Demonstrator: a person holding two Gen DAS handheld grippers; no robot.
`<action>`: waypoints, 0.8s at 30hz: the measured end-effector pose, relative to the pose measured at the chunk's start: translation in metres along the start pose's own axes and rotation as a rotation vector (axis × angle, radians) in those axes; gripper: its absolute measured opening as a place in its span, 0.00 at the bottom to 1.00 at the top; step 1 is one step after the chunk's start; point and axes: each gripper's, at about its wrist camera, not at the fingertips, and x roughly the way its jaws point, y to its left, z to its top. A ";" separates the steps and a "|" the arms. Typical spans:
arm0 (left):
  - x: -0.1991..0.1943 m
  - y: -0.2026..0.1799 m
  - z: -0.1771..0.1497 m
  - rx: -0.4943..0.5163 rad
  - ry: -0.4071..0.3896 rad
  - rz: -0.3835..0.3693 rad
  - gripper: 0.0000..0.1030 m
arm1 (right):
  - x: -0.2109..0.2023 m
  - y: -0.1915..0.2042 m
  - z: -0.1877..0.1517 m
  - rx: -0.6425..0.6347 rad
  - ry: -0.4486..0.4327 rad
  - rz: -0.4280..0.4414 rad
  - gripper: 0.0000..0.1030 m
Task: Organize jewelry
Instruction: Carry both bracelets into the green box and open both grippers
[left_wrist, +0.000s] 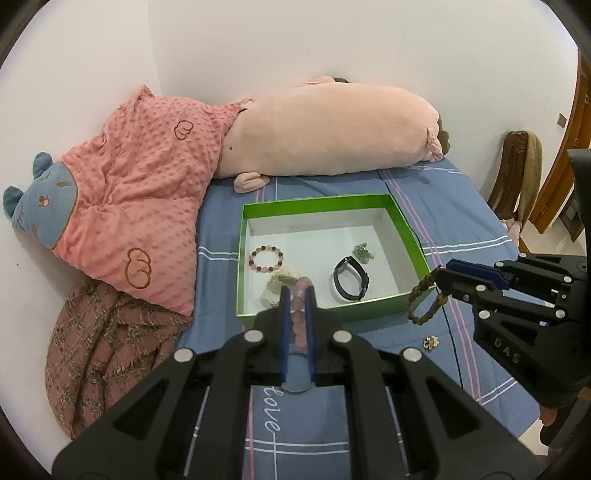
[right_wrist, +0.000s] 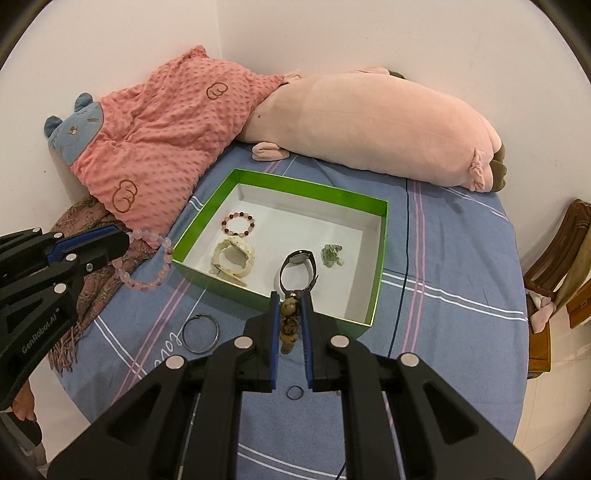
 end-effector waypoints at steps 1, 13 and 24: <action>0.000 0.001 0.002 -0.004 -0.003 0.001 0.07 | 0.000 0.000 0.000 0.001 -0.001 -0.002 0.10; 0.005 0.003 0.027 -0.006 -0.040 0.013 0.08 | 0.003 -0.003 0.024 0.004 -0.029 -0.004 0.10; 0.029 0.007 0.050 -0.022 -0.041 0.017 0.07 | 0.013 -0.012 0.045 0.033 -0.047 -0.017 0.10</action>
